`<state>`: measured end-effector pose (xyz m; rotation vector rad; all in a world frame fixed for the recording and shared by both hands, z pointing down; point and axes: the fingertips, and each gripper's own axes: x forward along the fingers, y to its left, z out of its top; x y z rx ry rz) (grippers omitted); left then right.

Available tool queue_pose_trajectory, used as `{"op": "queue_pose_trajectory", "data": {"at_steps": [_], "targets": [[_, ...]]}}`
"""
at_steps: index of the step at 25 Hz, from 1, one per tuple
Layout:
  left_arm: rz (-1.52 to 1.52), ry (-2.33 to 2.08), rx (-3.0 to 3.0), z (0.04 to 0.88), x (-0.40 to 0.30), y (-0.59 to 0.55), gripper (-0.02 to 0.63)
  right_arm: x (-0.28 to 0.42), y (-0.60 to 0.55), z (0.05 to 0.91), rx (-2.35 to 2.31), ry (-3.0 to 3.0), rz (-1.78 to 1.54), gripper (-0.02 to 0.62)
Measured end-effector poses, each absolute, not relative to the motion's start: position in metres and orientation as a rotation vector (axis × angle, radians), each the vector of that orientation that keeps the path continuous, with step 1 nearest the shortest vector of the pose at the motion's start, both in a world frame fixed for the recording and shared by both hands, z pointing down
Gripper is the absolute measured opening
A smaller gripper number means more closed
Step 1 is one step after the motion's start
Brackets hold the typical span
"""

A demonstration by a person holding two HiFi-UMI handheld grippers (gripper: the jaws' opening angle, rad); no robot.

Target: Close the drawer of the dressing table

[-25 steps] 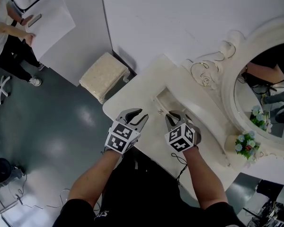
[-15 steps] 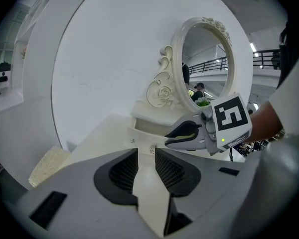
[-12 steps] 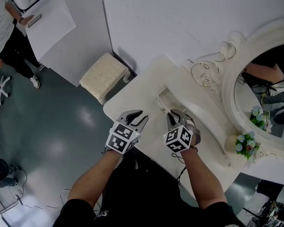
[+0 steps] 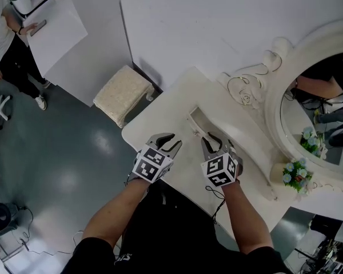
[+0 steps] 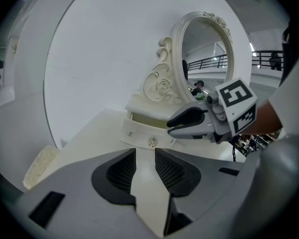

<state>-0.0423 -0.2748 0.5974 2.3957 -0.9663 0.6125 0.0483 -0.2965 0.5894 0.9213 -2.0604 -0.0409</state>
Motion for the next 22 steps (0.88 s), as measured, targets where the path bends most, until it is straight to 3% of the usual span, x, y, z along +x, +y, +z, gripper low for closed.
{"op": "queue_pose_trajectory", "data": {"at_steps": [9, 13, 22], "targets": [[0.802, -0.884, 2.437, 0.635, 0.024, -0.295, 0.138, 0.076, -0.285, 0.53, 1.113, -2.287, 0.056, 0.08], [0.83, -0.918, 2.418, 0.638, 0.032, -0.305, 0.104, 0.088, -0.272, 0.521, 1.149, -2.351, 0.102, 0.063], [0.847, -0.928, 2.399, 0.638, 0.042, -0.318, 0.101, 0.098, -0.264, 0.507, 1.235, -2.48, 0.24, 0.035]]}}
